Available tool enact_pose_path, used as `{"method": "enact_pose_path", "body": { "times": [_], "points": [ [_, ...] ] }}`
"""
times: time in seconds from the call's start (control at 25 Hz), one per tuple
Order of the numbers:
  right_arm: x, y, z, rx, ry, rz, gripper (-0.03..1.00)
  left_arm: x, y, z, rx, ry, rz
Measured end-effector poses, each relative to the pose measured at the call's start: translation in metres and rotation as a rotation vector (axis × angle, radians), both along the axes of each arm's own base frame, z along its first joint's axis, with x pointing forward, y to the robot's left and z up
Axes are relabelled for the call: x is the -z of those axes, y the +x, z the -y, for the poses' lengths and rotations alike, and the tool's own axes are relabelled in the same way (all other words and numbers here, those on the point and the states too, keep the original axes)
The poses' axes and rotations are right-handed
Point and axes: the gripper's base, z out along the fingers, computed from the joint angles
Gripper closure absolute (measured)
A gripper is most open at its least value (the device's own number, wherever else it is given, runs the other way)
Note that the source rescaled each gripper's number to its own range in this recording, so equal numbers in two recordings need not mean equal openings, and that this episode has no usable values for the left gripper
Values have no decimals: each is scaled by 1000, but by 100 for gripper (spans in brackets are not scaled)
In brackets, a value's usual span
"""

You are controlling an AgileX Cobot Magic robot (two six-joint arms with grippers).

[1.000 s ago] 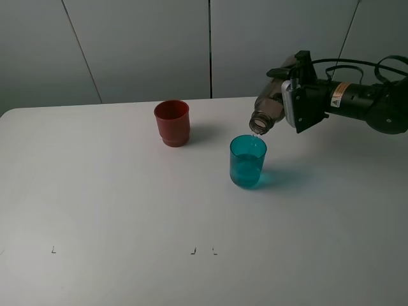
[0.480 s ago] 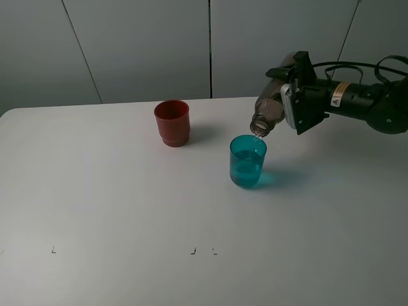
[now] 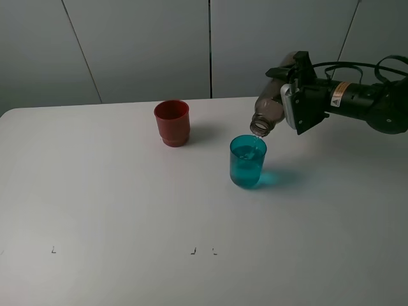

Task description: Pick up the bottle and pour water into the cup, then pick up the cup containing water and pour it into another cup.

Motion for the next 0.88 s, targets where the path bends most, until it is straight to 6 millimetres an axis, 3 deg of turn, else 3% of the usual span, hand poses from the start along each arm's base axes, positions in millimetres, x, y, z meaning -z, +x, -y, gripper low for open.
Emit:
{"method": "enact_pose_path", "body": {
  "times": [0.88],
  "points": [
    [2,-5,-4,45,298,-306,95,0,0,0,0,0,0]
  ]
}}
